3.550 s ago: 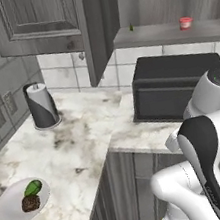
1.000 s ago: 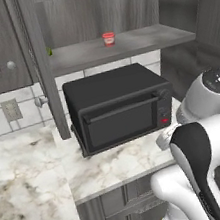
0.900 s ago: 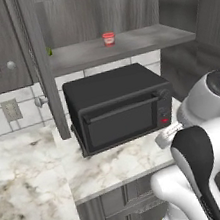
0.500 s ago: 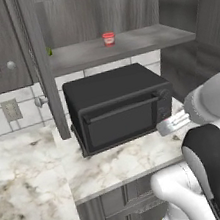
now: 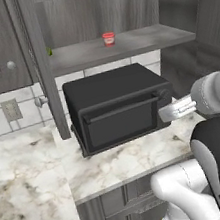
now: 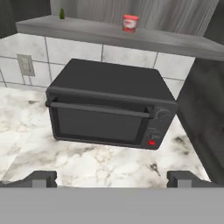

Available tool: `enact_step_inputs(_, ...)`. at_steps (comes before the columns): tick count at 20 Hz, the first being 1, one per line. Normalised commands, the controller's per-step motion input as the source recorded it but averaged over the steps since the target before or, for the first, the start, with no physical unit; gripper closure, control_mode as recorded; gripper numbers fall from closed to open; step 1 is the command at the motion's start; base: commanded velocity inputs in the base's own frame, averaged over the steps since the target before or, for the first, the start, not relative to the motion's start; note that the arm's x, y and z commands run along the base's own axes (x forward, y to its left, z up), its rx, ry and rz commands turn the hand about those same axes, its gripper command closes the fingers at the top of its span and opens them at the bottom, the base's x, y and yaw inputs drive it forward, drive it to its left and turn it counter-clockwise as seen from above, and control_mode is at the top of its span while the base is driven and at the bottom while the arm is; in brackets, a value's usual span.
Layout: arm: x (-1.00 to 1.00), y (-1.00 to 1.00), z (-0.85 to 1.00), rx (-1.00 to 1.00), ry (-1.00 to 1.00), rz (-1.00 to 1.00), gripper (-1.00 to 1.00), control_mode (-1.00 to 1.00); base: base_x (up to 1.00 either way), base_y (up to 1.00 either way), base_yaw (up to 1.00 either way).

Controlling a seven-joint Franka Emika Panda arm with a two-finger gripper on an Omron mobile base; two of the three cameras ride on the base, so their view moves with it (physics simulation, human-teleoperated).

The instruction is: Pick the avocado and bread from the counter and place them on the plate. Then pick the jam from the cabinet and place it next to the plate. Lastly close the cabinet door.

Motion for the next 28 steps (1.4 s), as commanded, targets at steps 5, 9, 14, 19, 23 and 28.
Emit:
enact_step_inputs(5, 0.15, 0.0, 0.37, 0.0, -0.02, -0.01, -1.0, -1.0, 0.0, 0.0, 0.0)
enact_step_inputs(9, 0.28, 0.0, 0.41, 0.0, 0.0, -0.01, -1.0, -1.0, 0.0, 0.0, 0.0)
enact_step_inputs(14, 0.28, 0.0, 0.3, 0.0, 0.0, -0.01, -1.0, -1.0, 0.0, 0.0, 0.0)
enact_step_inputs(19, 0.22, 0.0, 0.28, 0.03, 0.0, -0.01, -1.0, -1.0, 0.0, 0.0, 0.0)
enact_step_inputs(23, 0.23, 0.0, 0.25, 0.03, 0.0, -0.03, -1.0, -1.0, 0.0, 0.0, 0.0)
enact_step_inputs(28, 0.32, 0.0, 0.16, 0.02, 0.0, -0.06, -1.0, -1.0, 0.0, 0.0, 0.0)
